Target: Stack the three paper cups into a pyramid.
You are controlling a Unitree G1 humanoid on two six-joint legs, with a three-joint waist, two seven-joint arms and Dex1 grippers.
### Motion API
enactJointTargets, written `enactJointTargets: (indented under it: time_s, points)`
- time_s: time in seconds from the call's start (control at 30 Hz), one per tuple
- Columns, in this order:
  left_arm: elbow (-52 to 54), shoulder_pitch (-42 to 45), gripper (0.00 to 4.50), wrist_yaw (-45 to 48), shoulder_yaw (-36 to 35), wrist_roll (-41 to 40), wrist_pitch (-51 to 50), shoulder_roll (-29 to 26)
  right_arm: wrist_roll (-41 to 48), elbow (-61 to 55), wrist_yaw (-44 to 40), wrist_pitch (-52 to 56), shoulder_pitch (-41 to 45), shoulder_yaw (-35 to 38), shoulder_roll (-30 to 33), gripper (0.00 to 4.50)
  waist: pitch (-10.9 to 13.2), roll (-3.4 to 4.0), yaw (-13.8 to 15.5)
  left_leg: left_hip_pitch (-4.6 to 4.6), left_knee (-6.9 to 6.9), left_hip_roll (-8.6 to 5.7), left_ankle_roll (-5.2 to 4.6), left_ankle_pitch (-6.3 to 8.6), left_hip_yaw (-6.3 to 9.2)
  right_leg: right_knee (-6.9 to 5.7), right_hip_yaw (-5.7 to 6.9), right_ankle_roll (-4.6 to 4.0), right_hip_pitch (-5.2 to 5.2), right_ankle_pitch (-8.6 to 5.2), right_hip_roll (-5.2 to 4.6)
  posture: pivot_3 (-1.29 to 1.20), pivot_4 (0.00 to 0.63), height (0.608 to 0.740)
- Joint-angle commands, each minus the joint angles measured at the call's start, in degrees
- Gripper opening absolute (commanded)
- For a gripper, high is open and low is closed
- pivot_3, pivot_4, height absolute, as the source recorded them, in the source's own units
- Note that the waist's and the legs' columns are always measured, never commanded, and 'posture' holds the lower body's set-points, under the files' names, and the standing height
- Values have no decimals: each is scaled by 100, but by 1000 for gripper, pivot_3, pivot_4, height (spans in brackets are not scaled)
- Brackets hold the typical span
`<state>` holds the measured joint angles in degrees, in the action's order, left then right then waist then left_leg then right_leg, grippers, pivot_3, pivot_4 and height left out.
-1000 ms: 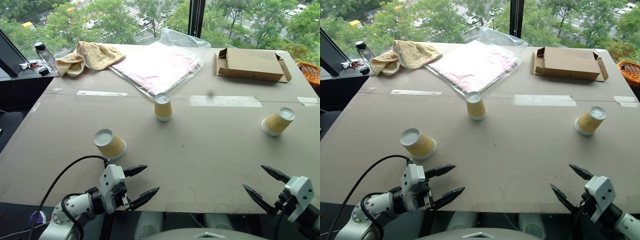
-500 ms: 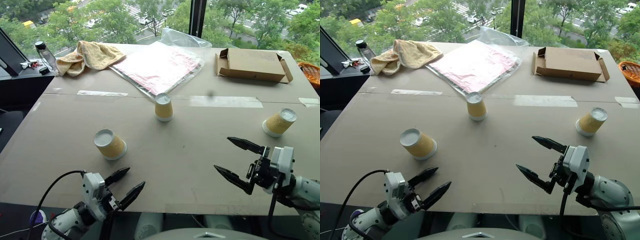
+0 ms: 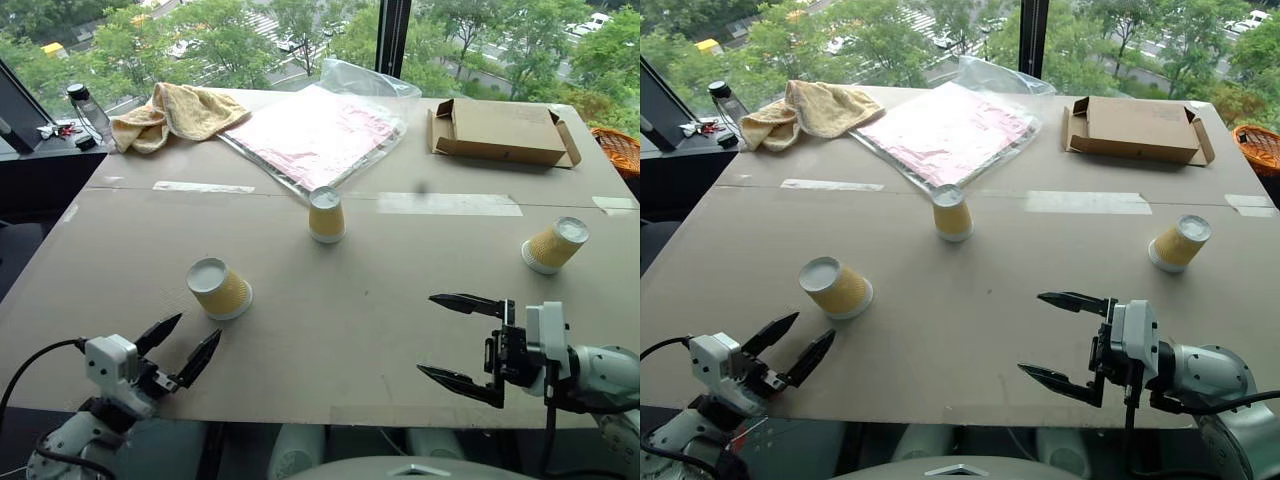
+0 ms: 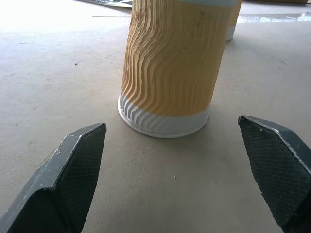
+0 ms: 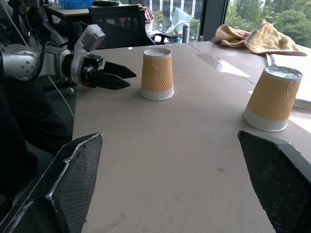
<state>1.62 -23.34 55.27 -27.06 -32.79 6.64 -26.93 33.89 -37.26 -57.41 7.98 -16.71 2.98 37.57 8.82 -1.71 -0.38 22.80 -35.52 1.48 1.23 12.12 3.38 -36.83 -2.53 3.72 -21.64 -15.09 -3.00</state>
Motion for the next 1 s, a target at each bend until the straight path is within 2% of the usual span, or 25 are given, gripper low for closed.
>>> enactJointTargets:
  time_s: [0.03,0.2,0.3,0.37,0.4,0.6,0.8,0.9,1.0]
  points:
    - [131,461,4500,44,-14,-172,-236,-315,-75,-119,48,-225,-145,87,-63,4396,0,-1,18,1,0,0,0,0,4,-2,4,0,0,0,1,0,150,740]
    - [328,1239,4500,-194,297,-73,-719,-547,-199,-157,192,-328,-260,104,-140,4396,0,1,-7,-5,-2,1,0,-1,3,-6,2,4,3,0,2,0,150,740]
    - [383,1714,3739,-197,609,1,-1039,-698,-278,-181,272,-400,-368,131,-166,4500,1,1,-21,-4,-1,0,0,-1,3,-6,1,7,3,5,2,0,150,740]
    - [407,1920,2737,-185,739,32,-1170,-766,-322,-202,336,-434,-431,160,-191,4500,2,2,-25,-4,0,0,0,0,4,-7,1,16,2,11,4,0,150,740]
    - [416,1989,2459,-160,785,49,-1202,-806,-342,-211,375,-453,-463,172,-204,4500,2,1,-35,-4,1,0,0,0,3,-7,0,16,3,12,4,0,150,740]
    - [776,2421,2420,207,1282,-102,-1778,-1114,-516,-267,655,-521,-624,205,-272,4500,4,6,-22,-4,4,1,0,0,5,-9,0,15,0,10,6,0,150,740]
    - [1394,3144,2420,378,2048,-308,-2572,-1087,-771,-517,1137,-547,-986,249,-434,4500,5,7,0,-2,2,-1,0,-1,7,-9,0,11,1,8,5,0,150,740]
    - [1459,3623,2420,337,2474,-250,-2842,-906,-867,-667,1464,-483,-1132,315,-572,4500,6,9,-26,-1,2,-2,0,-1,6,-10,-2,18,1,11,5,0,150,740]
    - [1173,4425,2420,204,3181,32,-3019,-395,-1025,-871,1890,-442,-1485,464,-803,4500,7,9,13,-1,0,-3,0,-1,10,-11,0,20,2,12,8,0,150,740]
